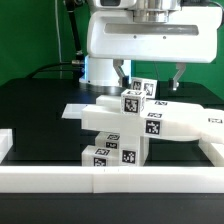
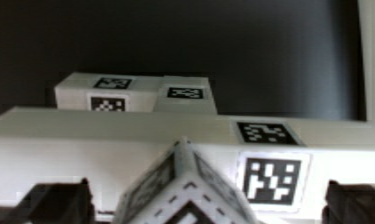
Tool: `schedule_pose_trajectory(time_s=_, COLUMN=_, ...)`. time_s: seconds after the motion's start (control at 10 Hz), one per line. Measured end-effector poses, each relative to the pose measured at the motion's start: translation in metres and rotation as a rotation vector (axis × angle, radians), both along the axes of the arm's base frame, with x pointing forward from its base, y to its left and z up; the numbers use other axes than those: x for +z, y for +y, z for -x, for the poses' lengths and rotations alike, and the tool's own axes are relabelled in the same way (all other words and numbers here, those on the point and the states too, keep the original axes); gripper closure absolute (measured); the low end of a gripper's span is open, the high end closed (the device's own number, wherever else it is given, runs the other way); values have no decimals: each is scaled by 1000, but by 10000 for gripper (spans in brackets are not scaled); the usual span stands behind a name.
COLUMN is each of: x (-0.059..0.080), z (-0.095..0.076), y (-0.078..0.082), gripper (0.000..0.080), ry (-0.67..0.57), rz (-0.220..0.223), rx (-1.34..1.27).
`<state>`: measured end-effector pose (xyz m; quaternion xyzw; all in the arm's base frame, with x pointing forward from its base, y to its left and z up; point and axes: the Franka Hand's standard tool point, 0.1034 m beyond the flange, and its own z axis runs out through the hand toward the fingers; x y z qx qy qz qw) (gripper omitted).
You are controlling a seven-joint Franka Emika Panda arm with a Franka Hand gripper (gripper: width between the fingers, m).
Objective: Assemble chair
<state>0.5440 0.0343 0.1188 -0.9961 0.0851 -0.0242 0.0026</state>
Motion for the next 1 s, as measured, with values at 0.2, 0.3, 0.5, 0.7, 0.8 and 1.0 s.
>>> schedule_pose_trajectory(time_s=0.2, x=0, z=0, y=-2, gripper=151, ry=0, rz=8, rx=134)
schedule_pose_trajectory(time_s=0.3, x=0, z=0, y=-4, gripper=151, ry=1, rz=15, rx=230)
schedule_pose_trajectory(time_s=0.5, x=0, z=0, y=-8, gripper=151, ry=3, rz=30, rx=379)
schedule_pose_trajectory(time_s=0.7, x=0, z=0, y=-10, gripper=177, ry=5, rz=37, rx=467)
schedule_pose_trajectory(time_s=0.8, x=0, z=0, y=-10, gripper=324, ry=5, rz=36, rx=450)
schedule_pose_trajectory(time_s=1.0, x=0, z=0, y=-10, gripper=463, ry=5, rz=35, rx=433)
